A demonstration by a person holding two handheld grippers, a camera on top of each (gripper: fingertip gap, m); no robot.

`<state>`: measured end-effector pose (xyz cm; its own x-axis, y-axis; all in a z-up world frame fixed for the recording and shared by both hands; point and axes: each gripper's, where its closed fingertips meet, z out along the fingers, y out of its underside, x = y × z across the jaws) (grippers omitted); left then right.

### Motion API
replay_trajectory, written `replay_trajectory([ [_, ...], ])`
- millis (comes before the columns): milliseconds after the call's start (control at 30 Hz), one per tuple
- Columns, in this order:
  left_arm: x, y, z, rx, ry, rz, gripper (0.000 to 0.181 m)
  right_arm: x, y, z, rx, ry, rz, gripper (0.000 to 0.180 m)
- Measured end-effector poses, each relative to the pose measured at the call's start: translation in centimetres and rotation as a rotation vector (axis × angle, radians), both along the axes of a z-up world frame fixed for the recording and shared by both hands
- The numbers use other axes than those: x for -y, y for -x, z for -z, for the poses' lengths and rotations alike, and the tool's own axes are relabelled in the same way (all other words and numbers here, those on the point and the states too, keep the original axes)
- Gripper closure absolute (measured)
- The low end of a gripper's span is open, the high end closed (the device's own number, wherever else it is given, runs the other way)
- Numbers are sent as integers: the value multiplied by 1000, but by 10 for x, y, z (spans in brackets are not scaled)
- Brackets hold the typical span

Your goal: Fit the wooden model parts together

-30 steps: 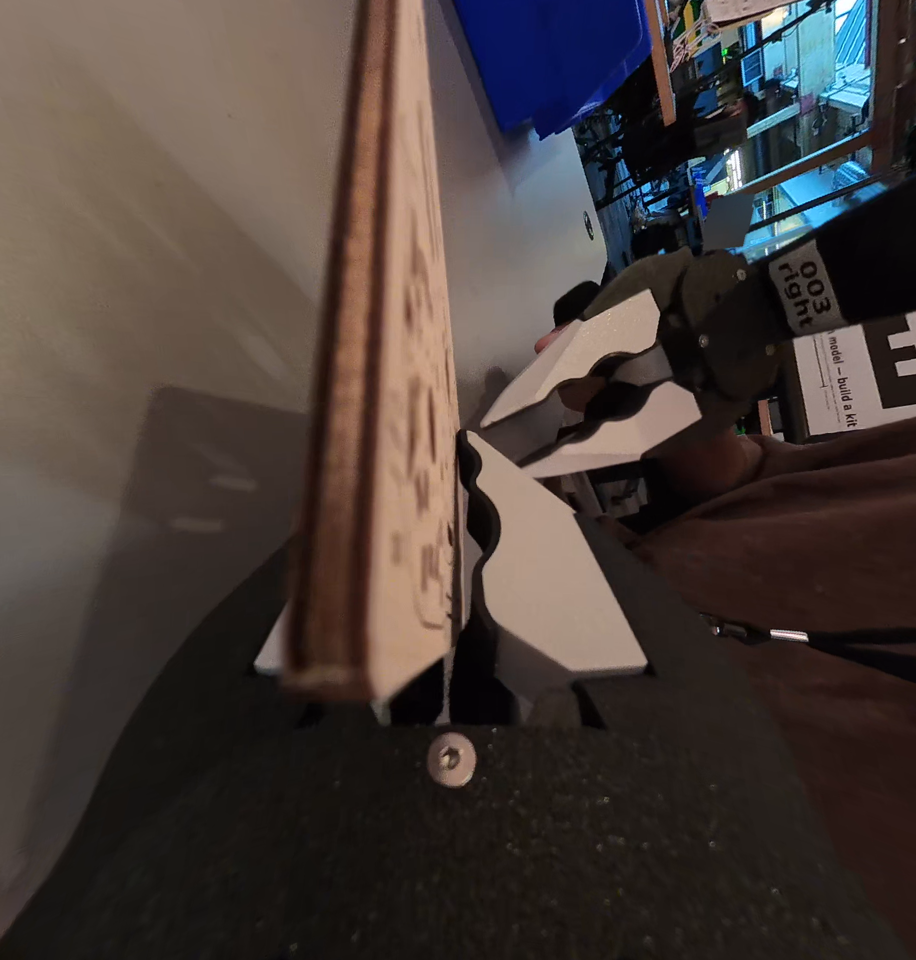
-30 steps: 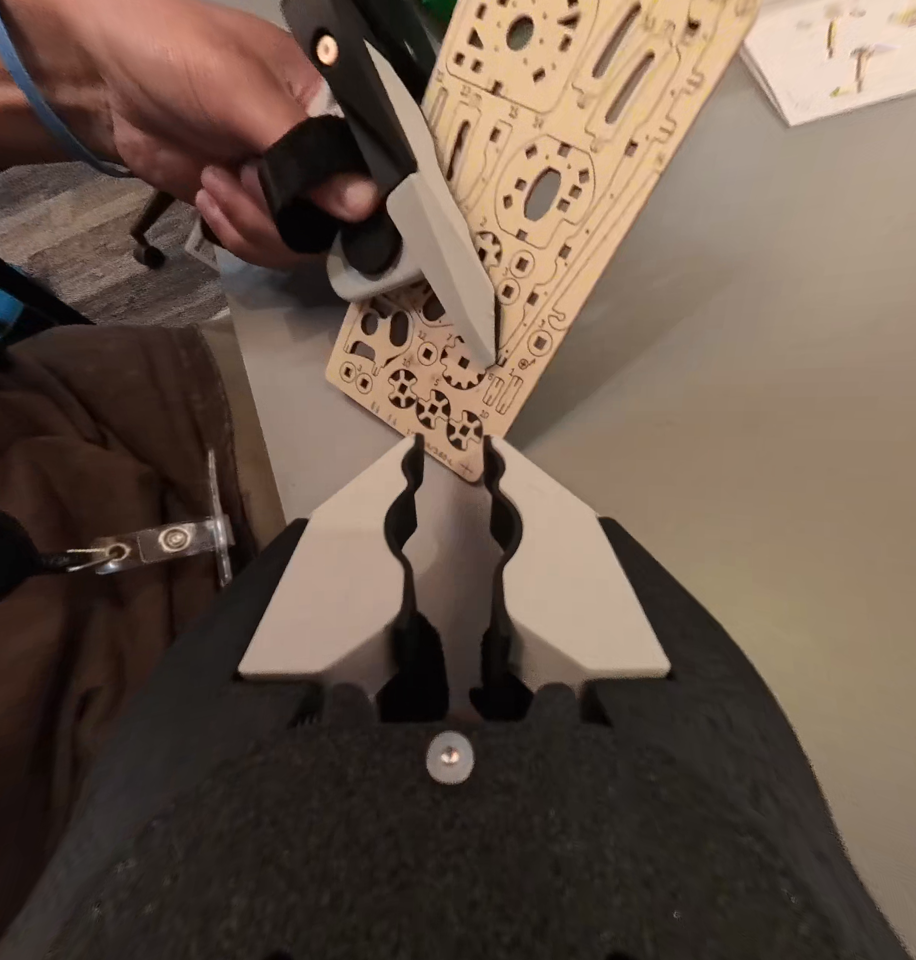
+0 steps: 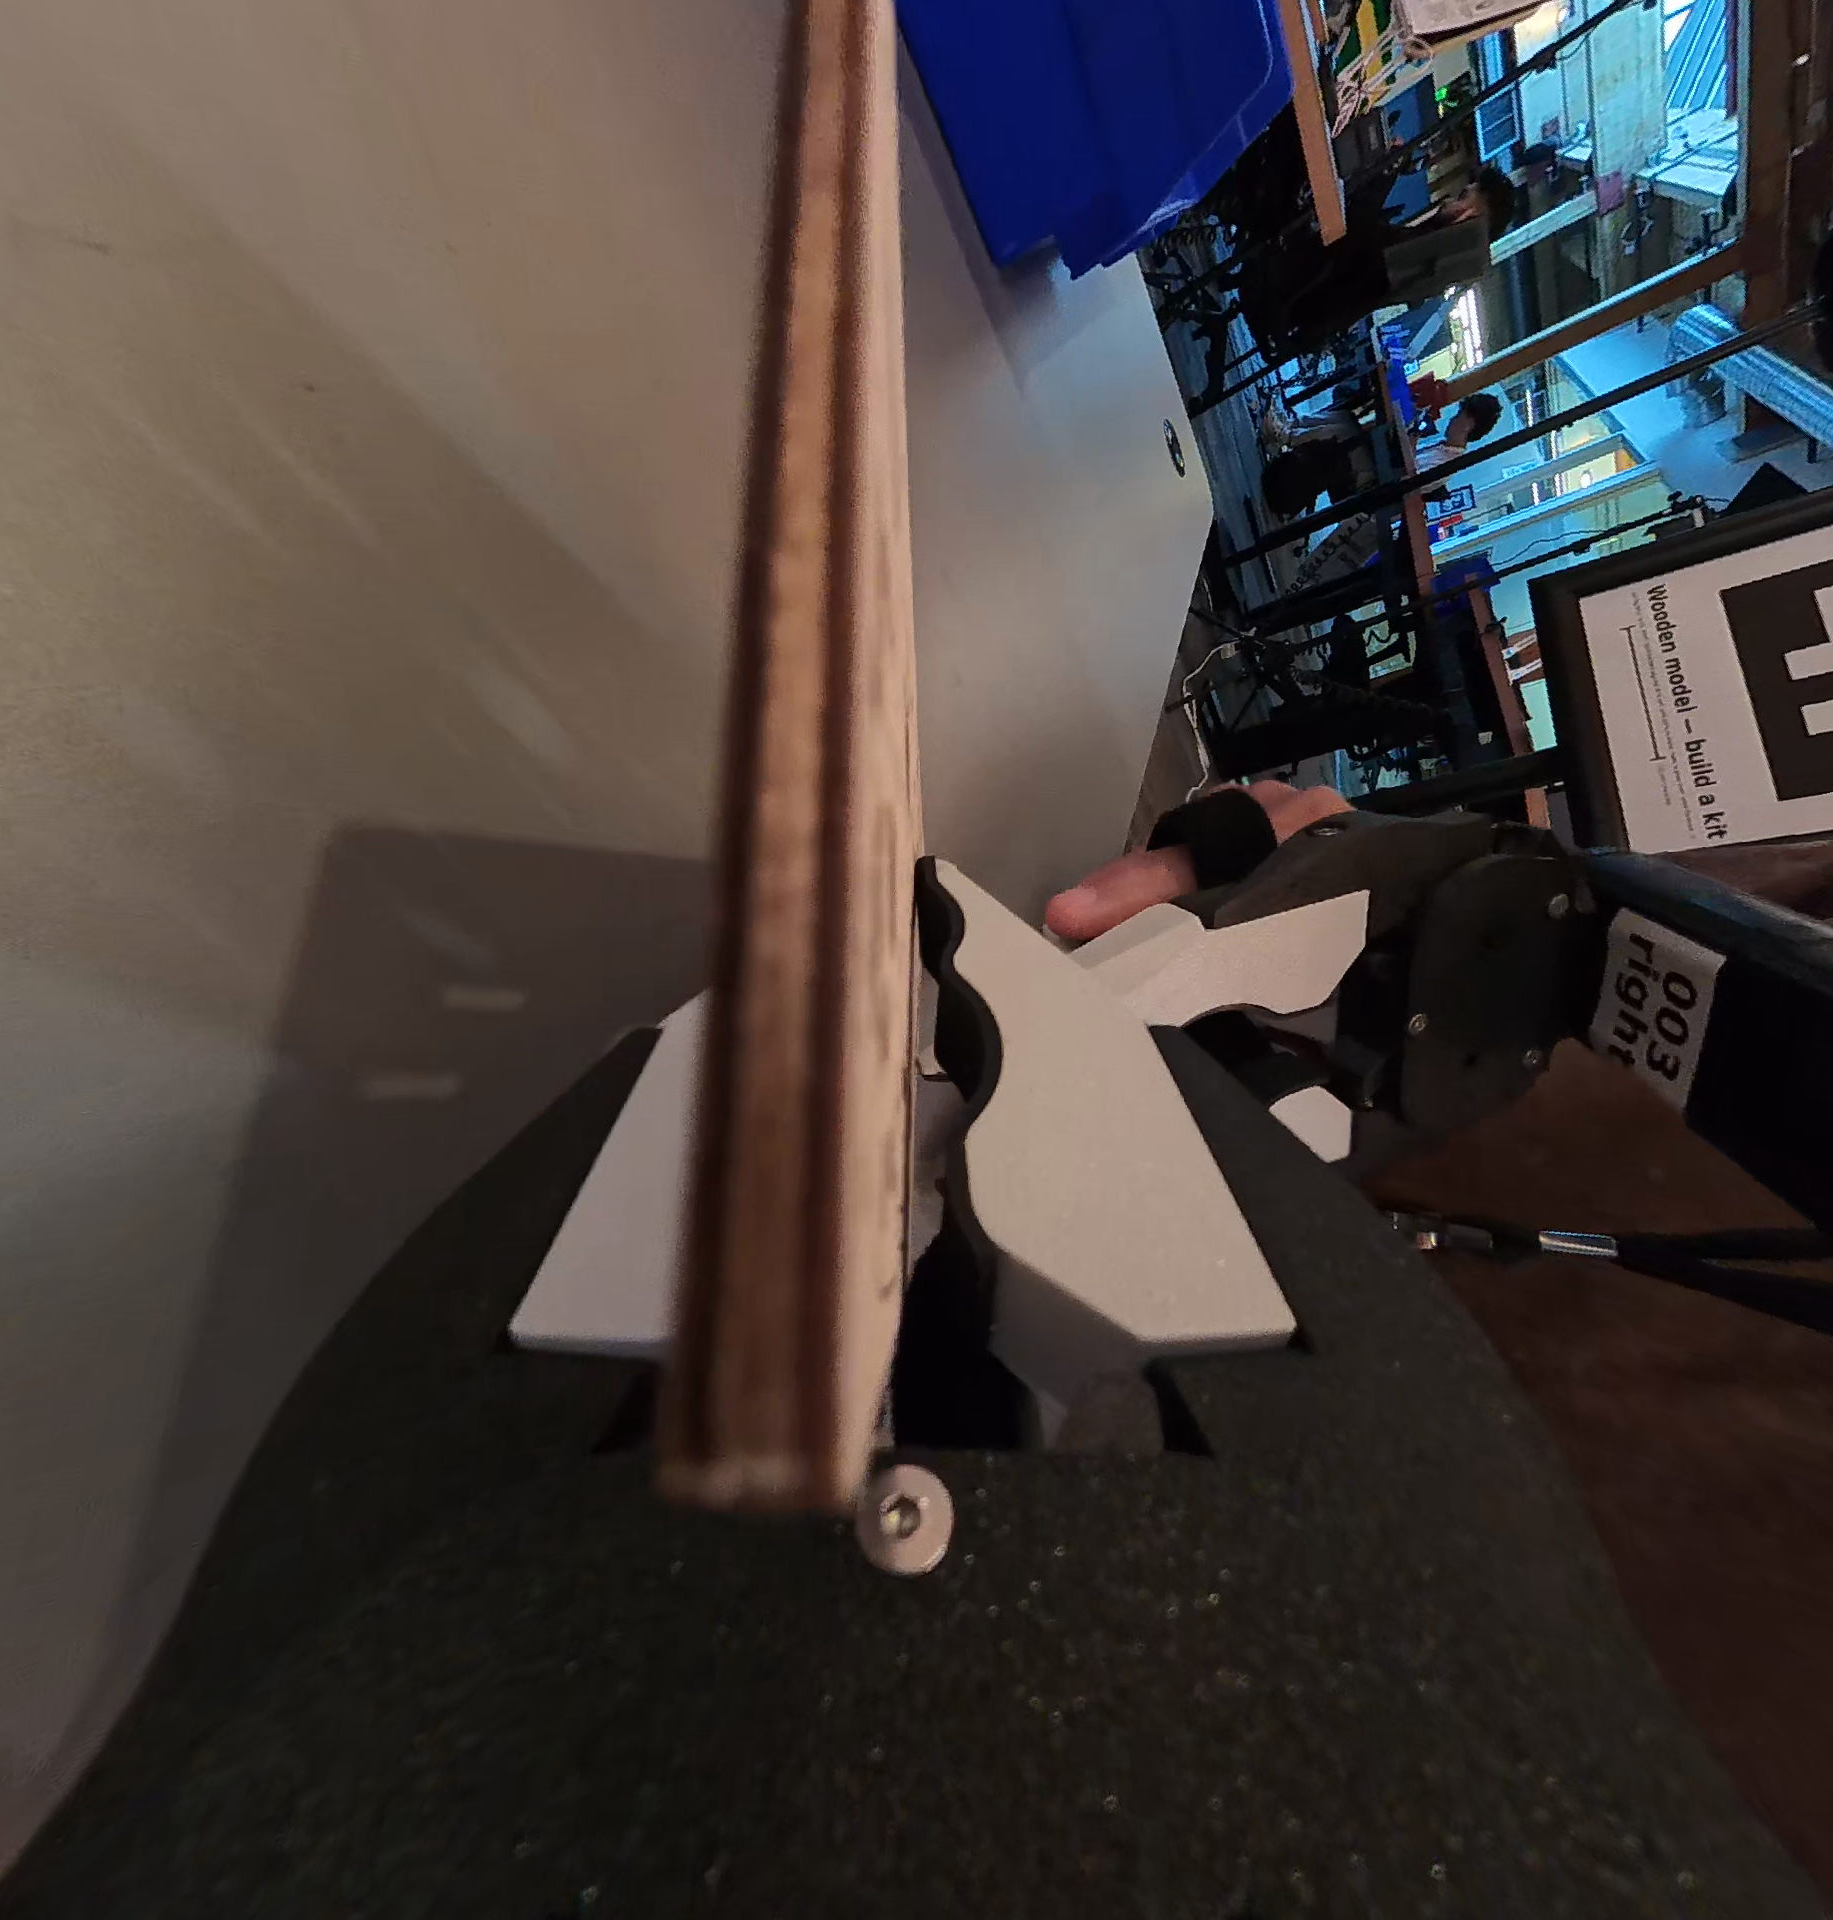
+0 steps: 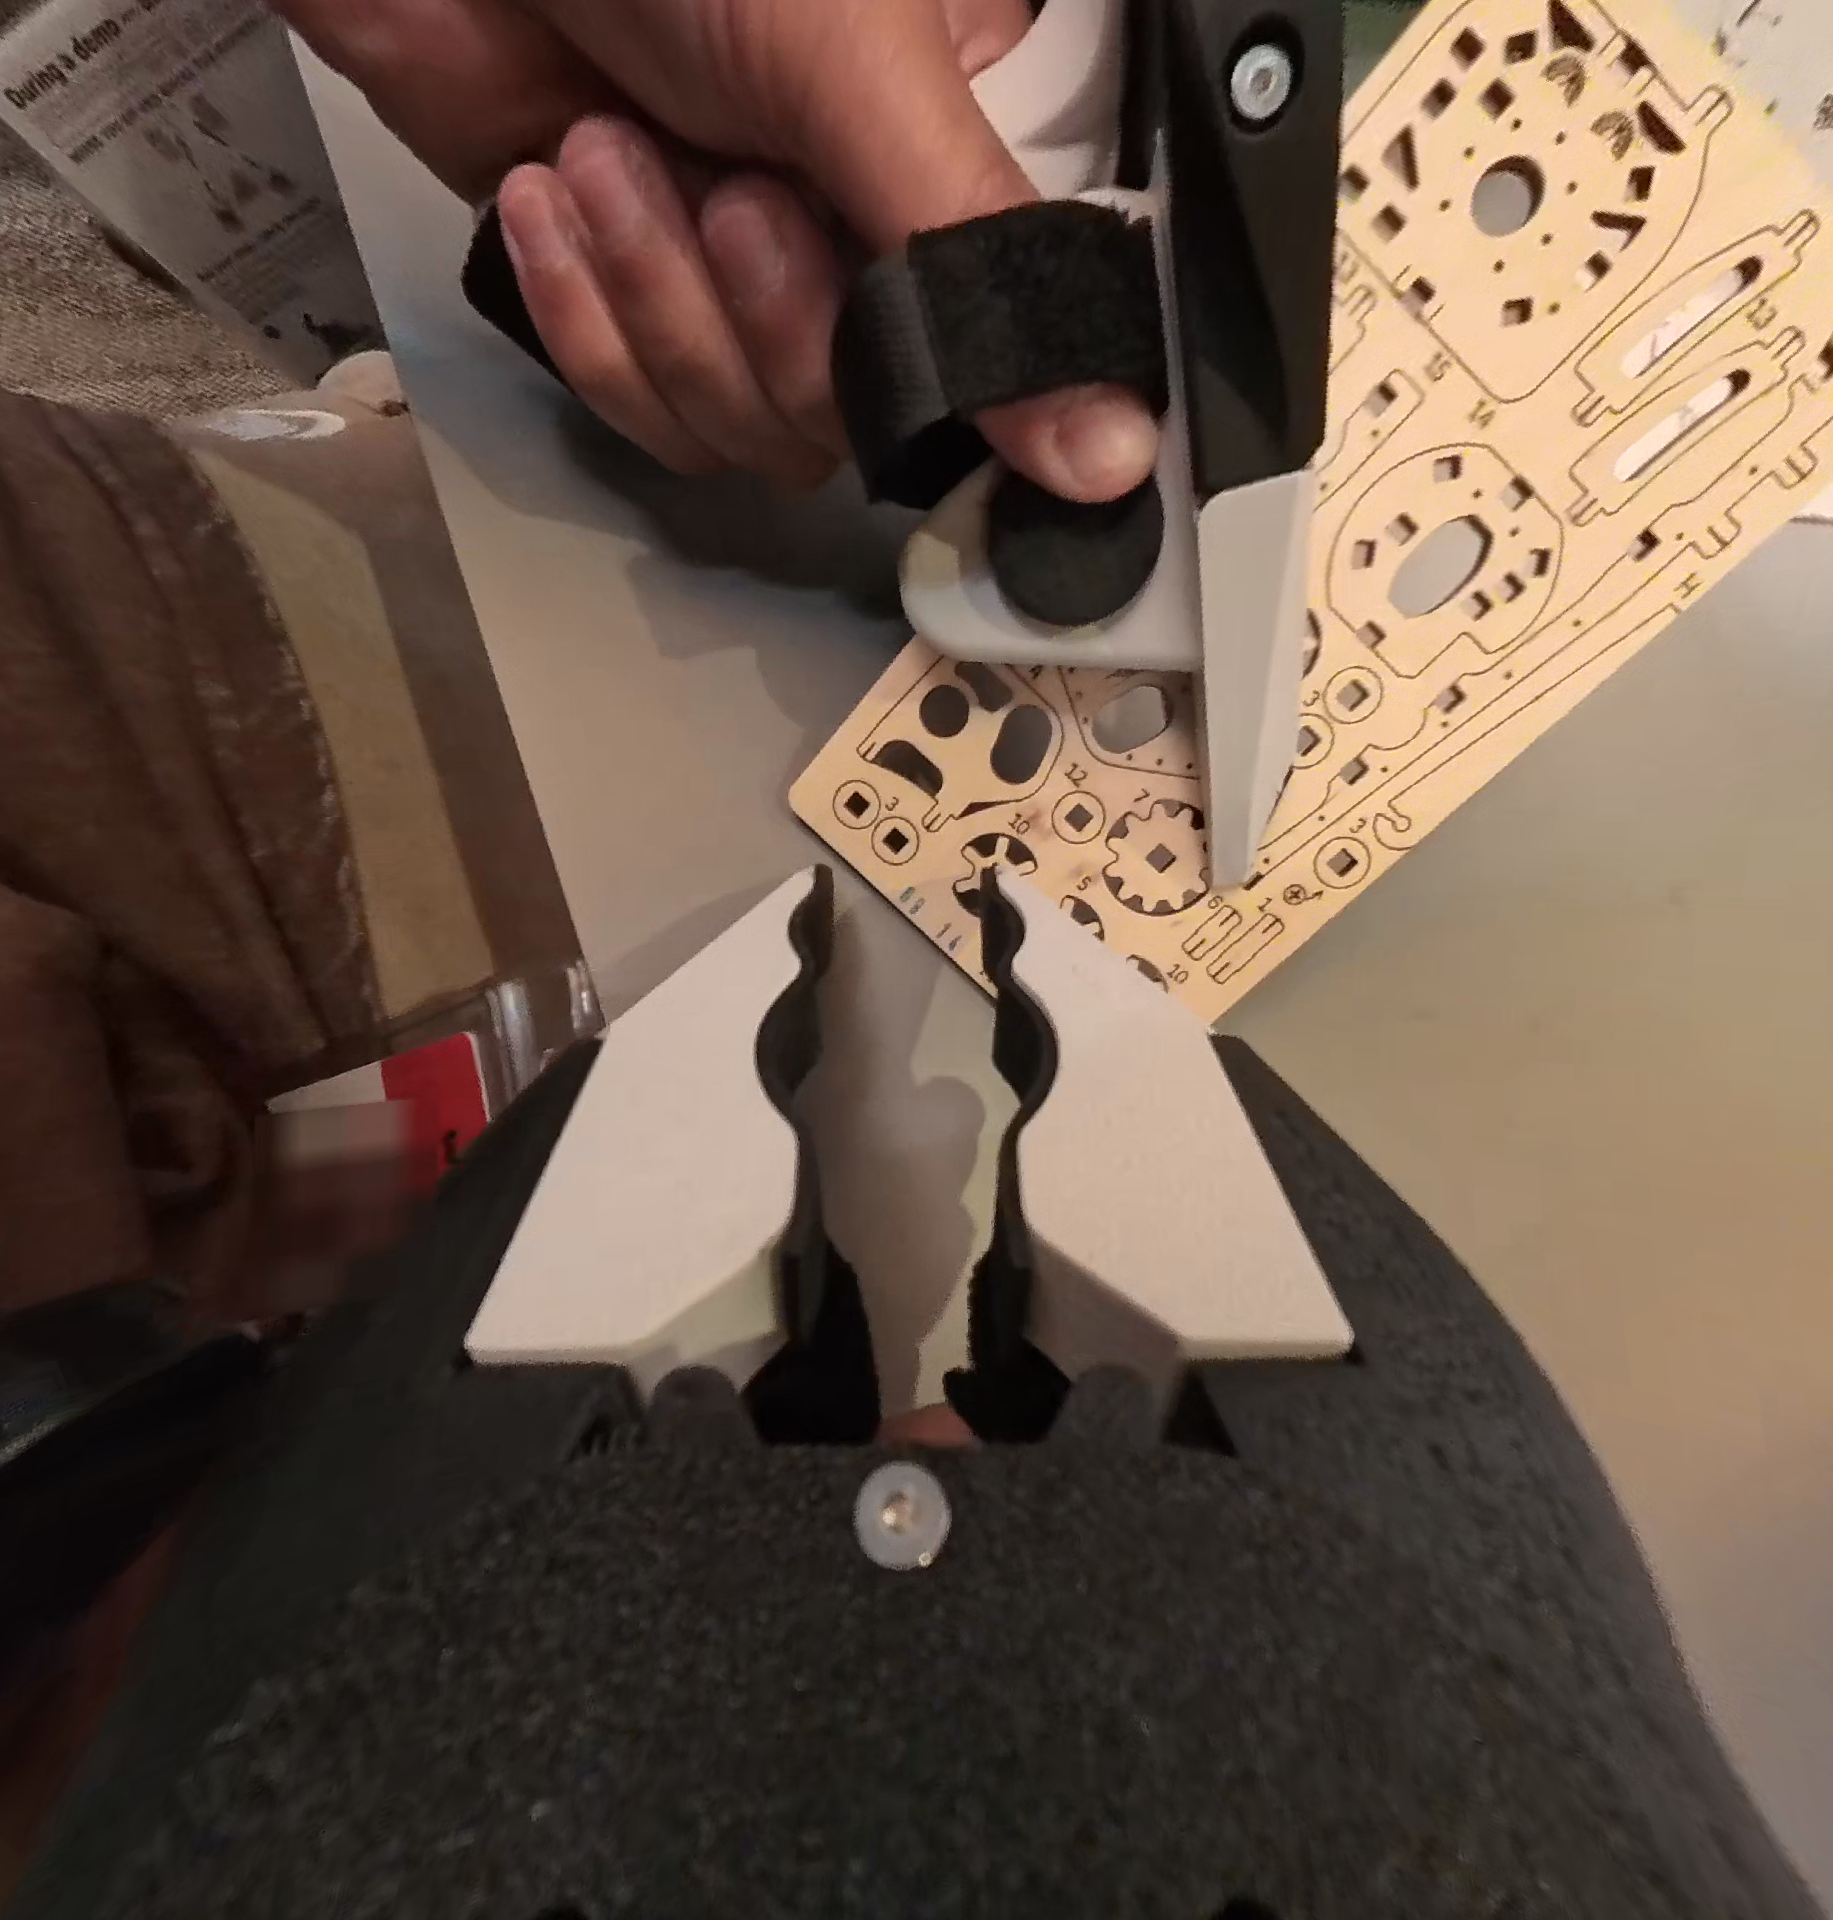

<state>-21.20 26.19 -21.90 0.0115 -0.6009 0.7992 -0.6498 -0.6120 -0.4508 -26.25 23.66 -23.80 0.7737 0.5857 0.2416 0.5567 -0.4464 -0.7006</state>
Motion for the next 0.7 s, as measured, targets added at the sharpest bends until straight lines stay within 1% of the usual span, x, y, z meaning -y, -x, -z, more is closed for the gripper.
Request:
replay_trajectory([
  [167,1,0,-1,7,-20,10,174,1,1,-3,-74,48,-1,153],
  [200,1,1,-1,5,-24,15,179,2,1,-5,-104,64,-1,153],
  [300,1,1,-1,5,-32,22,179,2,-10,-21,-243,46,24,152],
  [367,1,2,-1,3,-33,23,179,0,-32,-22,-226,21,67,151],
  [500,2,4,-1,5,-27,47,179,-4,-54,-20,-243,4,125,162],
  [533,4,4,-1,6,-22,60,179,-6,-55,-22,-276,8,138,165],
  [567,6,5,-1,9,-15,76,179,-8,-54,-23,-329,17,151,161],
  [600,8,6,-3,17,-2,93,179,-9,-54,-24,-391,45,161,152],
  [633,11,6,-7,36,15,106,179,-9,-52,-23,-452,89,159,149],
  [700,17,6,-20,93,58,135,178,-6,-45,-27,-586,162,124,149],
])
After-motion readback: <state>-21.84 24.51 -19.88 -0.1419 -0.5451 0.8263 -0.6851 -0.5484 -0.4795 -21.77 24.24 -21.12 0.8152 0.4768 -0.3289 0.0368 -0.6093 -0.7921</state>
